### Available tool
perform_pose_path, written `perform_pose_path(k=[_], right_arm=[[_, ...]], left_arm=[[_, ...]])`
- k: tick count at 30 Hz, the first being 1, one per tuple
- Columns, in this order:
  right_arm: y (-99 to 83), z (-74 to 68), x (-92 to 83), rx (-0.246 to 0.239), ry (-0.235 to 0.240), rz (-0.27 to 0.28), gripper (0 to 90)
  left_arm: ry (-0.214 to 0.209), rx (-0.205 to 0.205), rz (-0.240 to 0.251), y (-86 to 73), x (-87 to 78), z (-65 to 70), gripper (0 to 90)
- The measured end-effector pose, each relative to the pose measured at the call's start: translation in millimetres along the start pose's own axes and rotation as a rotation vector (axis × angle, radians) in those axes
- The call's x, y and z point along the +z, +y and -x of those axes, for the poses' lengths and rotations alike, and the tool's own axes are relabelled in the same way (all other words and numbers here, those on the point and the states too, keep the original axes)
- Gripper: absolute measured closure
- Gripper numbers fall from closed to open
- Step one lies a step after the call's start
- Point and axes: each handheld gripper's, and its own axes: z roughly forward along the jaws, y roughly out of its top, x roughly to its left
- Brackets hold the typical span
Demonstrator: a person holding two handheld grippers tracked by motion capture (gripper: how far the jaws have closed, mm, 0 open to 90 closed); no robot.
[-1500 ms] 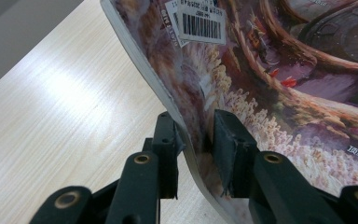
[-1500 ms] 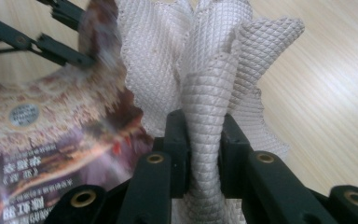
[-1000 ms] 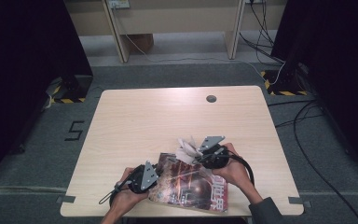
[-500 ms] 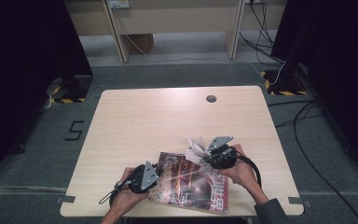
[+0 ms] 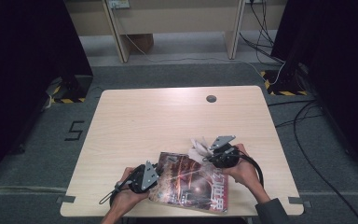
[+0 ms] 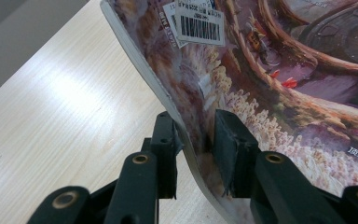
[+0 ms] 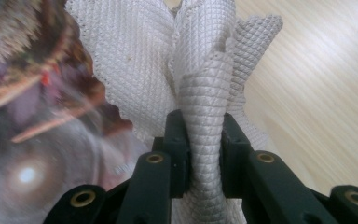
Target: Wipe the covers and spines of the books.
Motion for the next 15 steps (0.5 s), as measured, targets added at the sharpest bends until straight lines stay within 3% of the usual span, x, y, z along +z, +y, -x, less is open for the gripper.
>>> perform_pose_path(k=[8,15], right_arm=[[-17.5,12.3,-0.5,0.044,-0.014,-0.031,77.3],[-20.6,13.4,-2.1,0.046,-0.023,-0.030,77.7]], left_arm=[[0.001,0.004,0.000,0.8,-0.2,-0.2,69.6],[0.001,0.001,0.000,0.7,-0.1,-0.7,69.4]])
